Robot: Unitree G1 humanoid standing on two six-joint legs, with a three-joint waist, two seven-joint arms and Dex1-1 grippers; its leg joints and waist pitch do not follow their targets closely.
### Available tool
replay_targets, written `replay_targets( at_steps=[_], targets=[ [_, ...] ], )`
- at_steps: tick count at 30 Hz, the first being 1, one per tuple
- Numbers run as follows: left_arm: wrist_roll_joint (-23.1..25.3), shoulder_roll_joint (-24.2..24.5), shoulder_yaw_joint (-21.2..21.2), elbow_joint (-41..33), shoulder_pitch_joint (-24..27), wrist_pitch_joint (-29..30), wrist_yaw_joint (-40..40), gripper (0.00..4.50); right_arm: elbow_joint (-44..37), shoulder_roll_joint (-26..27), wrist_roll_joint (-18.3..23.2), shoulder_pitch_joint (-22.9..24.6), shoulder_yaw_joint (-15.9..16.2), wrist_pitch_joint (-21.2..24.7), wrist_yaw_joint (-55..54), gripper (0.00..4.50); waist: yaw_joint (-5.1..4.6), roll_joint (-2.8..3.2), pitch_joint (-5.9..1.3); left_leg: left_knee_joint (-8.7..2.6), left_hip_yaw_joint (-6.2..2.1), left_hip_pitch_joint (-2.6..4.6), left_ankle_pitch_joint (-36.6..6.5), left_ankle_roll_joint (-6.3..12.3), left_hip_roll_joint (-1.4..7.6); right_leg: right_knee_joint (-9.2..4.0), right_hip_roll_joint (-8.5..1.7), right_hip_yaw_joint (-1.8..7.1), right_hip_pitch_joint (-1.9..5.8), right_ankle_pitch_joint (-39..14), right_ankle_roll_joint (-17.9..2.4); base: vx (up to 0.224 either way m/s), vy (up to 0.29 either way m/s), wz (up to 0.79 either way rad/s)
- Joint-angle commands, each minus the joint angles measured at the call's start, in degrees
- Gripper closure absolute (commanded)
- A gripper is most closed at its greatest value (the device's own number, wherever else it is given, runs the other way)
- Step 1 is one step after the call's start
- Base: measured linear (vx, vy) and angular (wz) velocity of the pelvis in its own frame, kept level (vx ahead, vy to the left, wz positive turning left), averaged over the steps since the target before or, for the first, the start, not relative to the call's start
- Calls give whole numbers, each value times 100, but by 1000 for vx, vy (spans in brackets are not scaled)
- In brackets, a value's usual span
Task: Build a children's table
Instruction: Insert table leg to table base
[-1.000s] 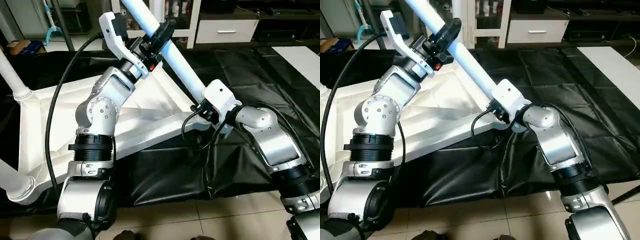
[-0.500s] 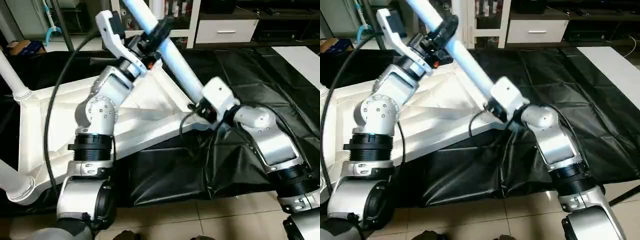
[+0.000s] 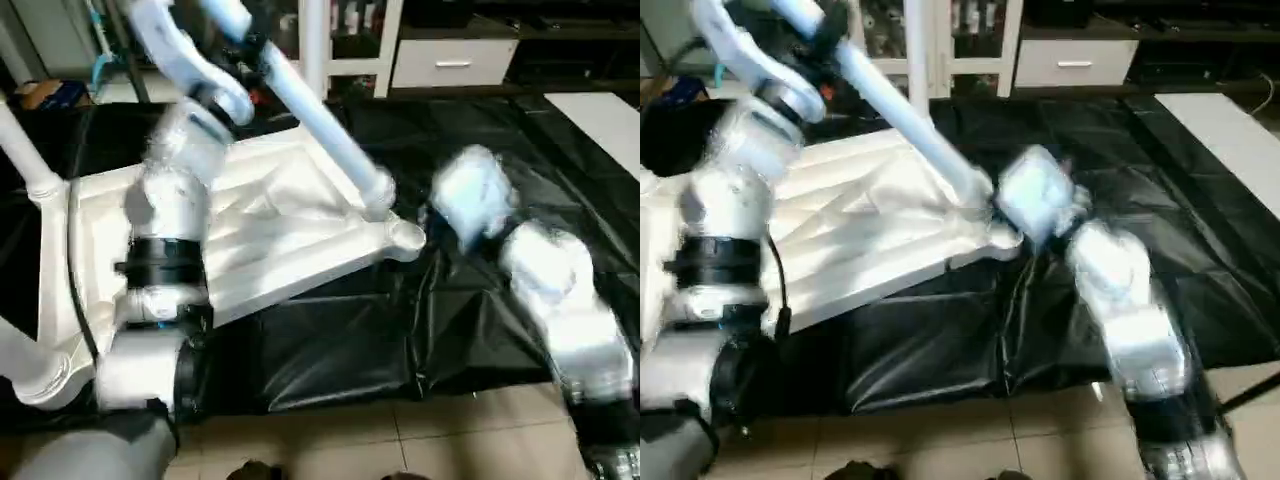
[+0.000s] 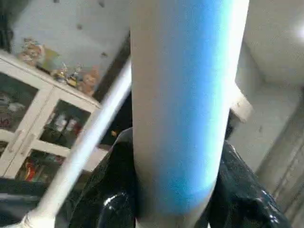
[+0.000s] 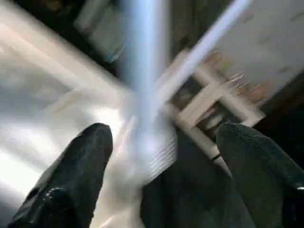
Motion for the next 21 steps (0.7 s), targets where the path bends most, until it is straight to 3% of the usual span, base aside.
replay_targets(
  at_steps=[1,6,7,14,21],
  targets=[
    [-240,35,121,-85,-273,89,123,296,-242,-89,-22,96,122,17,78,57,-21,28,-483,-489,-298,237,-1297,107,429,-330,-196,149,233,-366,-1317,0,0,0],
    [-655,-32,397,-103,-540,262,380,296,-463,-29,-185,318,81,94,-44,57,-44,13,-386,-534,-304,247,-1745,-54,434,-399,-196,169,179,-1012,-1147,0,0,0],
    [-655,-32,397,-103,-540,262,380,296,-463,-29,-185,318,81,94,-44,57,-44,21,-396,-538,-306,254,-1768,-90,429,-399,-193,169,177,-1052,-1113,0,0,0],
    [-682,-49,375,-147,-546,391,380,296,-564,-13,-349,73,-16,138,-240,57,-66,5,-396,-551,-316,247,-1736,-126,429,-402,-184,172,164,-1003,-1020,0,0,0],
    [-763,-74,395,-259,-499,483,435,296,-436,28,-502,-280,-66,412,-360,57,-59,5,-408,-530,-297,229,-1335,45,427,-374,-196,175,194,-646,-1128,0,0,0]
  ],
)
